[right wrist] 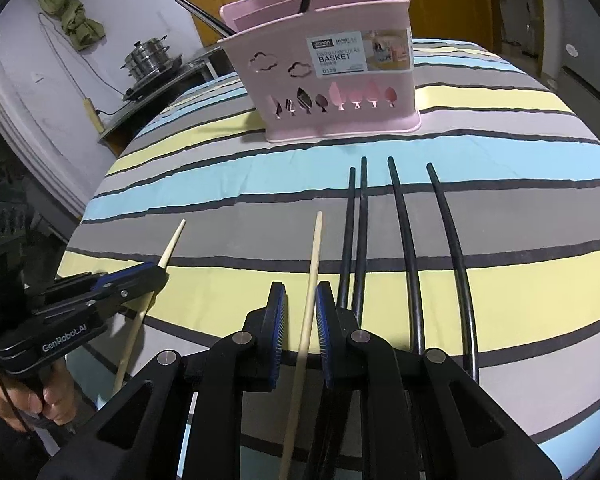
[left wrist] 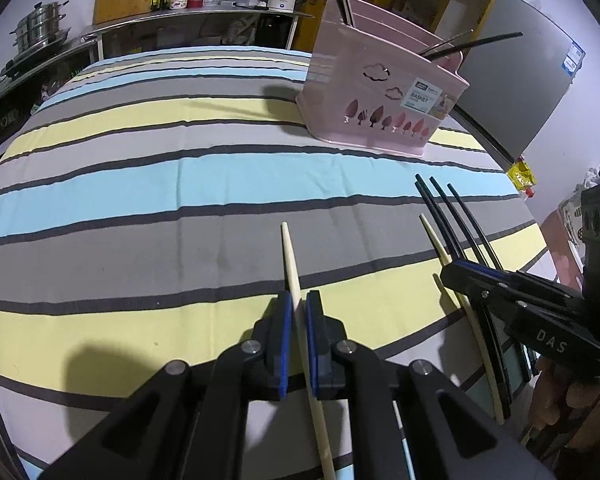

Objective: Organize utensils
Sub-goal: 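Close the left tool on a wooden chopstick while the right tool grips another, then lift both wooden chopsticks and carry them over the pink basket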

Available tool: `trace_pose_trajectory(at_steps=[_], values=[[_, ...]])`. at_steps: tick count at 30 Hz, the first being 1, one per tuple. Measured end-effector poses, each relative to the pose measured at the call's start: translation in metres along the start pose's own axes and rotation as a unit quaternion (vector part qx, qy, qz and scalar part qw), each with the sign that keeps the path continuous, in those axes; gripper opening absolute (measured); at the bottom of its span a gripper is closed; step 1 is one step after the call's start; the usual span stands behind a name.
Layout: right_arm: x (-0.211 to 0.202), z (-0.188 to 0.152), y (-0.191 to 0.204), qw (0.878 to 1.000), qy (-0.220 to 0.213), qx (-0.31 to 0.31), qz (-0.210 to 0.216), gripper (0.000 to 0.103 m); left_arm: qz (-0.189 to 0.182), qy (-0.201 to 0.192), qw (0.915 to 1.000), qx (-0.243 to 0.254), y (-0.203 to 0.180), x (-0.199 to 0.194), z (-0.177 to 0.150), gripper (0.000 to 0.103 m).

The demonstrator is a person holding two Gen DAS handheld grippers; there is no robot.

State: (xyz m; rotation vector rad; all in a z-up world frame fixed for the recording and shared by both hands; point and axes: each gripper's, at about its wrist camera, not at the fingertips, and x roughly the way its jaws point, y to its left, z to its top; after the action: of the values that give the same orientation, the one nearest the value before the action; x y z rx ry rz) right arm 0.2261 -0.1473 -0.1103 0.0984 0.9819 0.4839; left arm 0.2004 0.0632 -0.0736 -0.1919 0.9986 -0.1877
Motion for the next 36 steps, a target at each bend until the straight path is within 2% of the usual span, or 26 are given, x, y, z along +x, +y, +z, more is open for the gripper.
trace_pose_trajectory(at_steps=[11,17,24,29,36], values=[[0.020,0.027,0.010,0.999,0.030,-0.011,-0.016,0.016,0.007,0.012,0.9999,0.001,-0.001,0.008,0.014,0.008],[0.024,0.032,0.012,0.999,0.037,-0.017,-0.024,0.015,0.009,0.020,0.9997,0.005,-0.002,0.015,0.023,0.008],[0.028,0.036,0.020,0.997,0.052,-0.039,-0.051,0.007,0.041,0.032,0.9978,0.042,-0.016,0.020,0.028,0.008],[0.033,0.042,0.021,0.996,0.063,-0.036,-0.051,0.007,0.044,0.047,0.9969,0.046,-0.017,0.025,0.038,0.008],[0.035,0.047,0.016,0.997,0.062,-0.028,-0.037,0.006,0.049,0.047,0.9963,0.052,-0.020,0.031,0.042,0.008]])
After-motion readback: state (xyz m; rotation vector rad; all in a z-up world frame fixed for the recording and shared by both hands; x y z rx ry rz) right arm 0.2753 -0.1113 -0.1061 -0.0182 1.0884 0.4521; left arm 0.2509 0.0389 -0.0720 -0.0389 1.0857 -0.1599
